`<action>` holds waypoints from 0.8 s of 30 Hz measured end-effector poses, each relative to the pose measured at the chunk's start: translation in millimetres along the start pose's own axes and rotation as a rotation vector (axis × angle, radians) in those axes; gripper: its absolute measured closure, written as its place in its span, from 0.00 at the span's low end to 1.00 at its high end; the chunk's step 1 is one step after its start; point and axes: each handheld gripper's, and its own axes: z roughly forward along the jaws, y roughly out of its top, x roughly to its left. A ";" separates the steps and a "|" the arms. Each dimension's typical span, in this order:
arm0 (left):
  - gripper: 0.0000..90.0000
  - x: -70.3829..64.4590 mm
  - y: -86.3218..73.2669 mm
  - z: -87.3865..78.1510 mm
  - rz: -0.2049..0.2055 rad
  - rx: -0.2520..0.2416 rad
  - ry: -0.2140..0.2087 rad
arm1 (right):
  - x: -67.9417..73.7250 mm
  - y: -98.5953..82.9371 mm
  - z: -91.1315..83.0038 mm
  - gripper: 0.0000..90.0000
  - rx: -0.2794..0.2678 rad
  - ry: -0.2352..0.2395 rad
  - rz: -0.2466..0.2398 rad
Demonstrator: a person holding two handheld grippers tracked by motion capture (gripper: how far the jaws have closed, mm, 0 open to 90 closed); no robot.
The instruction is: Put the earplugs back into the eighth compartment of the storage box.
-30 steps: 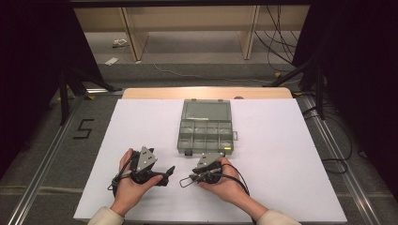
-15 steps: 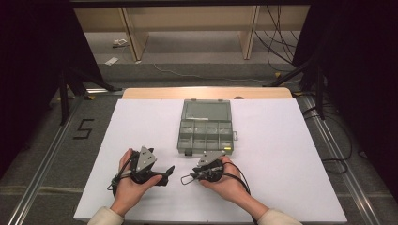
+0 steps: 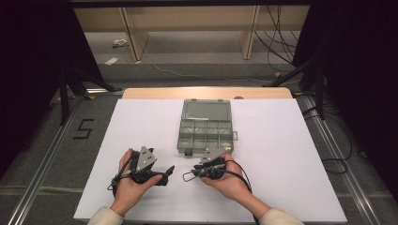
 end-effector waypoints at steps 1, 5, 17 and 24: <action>0.03 0.0 0.0 -0.1 0.000 0.000 0.000 | -0.2 0.2 -0.3 0.87 -0.002 -0.001 0.001; 0.03 0.1 -0.1 -0.2 0.001 0.001 0.001 | -0.5 0.8 -1.4 0.88 -0.007 -0.002 0.004; 0.03 0.2 -0.1 -0.3 -0.001 -0.001 0.001 | -2.1 2.5 -4.5 0.88 -0.018 -0.011 0.009; 0.03 0.2 -0.1 -0.3 -0.001 0.000 0.001 | -5.7 4.8 -9.8 0.89 -0.035 -0.021 0.015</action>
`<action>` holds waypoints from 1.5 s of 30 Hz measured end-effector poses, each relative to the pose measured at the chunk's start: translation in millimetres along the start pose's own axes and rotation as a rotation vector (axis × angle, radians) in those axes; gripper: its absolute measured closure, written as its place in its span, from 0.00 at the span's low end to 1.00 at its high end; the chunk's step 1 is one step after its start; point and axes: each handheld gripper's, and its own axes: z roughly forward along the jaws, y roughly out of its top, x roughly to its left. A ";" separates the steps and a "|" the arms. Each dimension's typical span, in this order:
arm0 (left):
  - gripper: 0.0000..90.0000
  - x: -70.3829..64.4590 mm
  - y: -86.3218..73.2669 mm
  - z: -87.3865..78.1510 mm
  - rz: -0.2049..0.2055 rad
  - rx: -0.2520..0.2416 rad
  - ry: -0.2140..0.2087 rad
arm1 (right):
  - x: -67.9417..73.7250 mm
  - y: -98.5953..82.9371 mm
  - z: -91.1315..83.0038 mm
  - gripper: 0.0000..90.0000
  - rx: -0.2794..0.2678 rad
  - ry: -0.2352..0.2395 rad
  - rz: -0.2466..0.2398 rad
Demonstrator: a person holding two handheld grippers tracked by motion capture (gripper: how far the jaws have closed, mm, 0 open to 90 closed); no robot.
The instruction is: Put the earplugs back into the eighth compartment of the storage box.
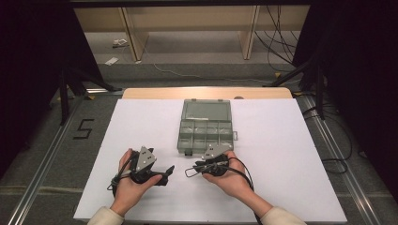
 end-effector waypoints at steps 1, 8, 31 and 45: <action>0.03 -0.1 0.0 0.1 0.000 0.000 0.000 | -0.1 0.2 -0.7 0.89 0.001 -0.002 0.004; 0.03 -0.1 0.0 -0.1 0.000 -0.001 0.000 | -2.0 1.6 -3.1 0.89 -0.009 -0.006 0.006; 0.03 -0.4 -0.1 0.0 0.001 0.002 0.000 | -18.4 9.4 -22.4 0.89 -0.069 -0.051 0.042; 0.03 0.0 0.0 -0.2 0.002 0.001 0.000 | -30.7 13.0 -35.4 0.90 -0.105 -0.078 0.065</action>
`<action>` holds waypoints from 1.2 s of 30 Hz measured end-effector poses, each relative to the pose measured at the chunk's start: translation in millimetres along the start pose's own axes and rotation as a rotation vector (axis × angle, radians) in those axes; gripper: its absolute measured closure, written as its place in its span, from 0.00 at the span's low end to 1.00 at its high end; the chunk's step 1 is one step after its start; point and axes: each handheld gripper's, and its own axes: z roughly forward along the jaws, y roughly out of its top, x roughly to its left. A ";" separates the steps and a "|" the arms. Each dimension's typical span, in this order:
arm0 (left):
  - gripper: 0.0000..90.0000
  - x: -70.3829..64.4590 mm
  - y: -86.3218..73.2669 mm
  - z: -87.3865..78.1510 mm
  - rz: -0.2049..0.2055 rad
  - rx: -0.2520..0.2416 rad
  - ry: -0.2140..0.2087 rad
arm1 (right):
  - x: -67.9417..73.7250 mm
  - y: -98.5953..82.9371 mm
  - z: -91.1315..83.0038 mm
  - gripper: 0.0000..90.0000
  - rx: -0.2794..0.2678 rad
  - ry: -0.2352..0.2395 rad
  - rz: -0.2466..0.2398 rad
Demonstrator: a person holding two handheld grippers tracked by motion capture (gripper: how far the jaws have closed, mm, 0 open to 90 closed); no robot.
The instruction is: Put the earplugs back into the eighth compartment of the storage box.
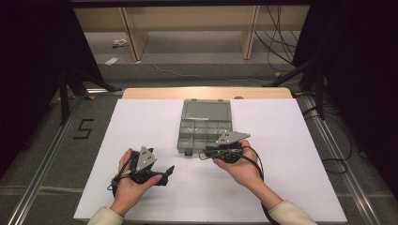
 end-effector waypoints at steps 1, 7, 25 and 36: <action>0.03 0.0 0.0 0.0 -0.002 -0.002 0.000 | -0.8 0.3 -0.8 0.90 -0.001 -0.003 0.002; 0.03 -0.1 0.1 -0.1 -0.003 -0.004 -0.001 | -5.7 2.0 -4.8 0.90 -0.015 -0.015 0.012; 0.03 0.1 0.2 -0.1 0.000 -0.004 0.001 | -18.6 4.0 -13.2 0.90 -0.041 -0.043 0.037; 0.03 -0.2 0.4 0.0 -0.001 -0.005 -0.001 | -26.2 4.7 -18.1 0.90 -0.053 -0.061 0.053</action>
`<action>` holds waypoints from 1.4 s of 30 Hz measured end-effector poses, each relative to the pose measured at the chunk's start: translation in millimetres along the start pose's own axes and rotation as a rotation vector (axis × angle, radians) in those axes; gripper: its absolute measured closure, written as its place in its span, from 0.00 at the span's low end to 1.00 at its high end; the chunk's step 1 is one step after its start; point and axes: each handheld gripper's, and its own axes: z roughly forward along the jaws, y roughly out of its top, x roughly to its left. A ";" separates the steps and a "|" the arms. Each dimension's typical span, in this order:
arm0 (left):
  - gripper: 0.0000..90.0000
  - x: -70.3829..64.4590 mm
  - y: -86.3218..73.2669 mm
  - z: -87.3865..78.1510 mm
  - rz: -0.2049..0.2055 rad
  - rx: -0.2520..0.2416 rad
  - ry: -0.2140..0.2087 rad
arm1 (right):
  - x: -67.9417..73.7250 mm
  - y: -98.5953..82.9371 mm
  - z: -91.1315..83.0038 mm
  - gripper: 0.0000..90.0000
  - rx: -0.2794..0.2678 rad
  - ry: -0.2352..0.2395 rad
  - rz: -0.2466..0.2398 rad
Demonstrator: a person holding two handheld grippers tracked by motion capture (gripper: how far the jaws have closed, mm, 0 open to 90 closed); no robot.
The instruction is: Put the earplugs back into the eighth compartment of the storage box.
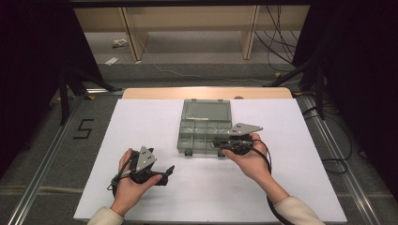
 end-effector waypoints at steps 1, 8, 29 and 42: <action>0.03 -0.1 -0.1 0.0 -0.002 0.000 -0.001 | -1.1 0.1 -0.6 0.90 -0.001 -0.002 0.002; 0.03 -0.1 -0.1 0.0 -0.004 0.000 -0.002 | -7.9 -1.8 -1.5 0.90 -0.006 -0.018 0.017; 0.03 -0.1 -0.3 0.4 0.000 0.003 -0.001 | -34.6 -8.5 2.1 0.90 0.003 -0.093 0.058; 0.03 0.1 -0.4 0.5 0.000 0.003 -0.001 | -43.6 -11.5 9.6 0.89 0.018 -0.127 0.054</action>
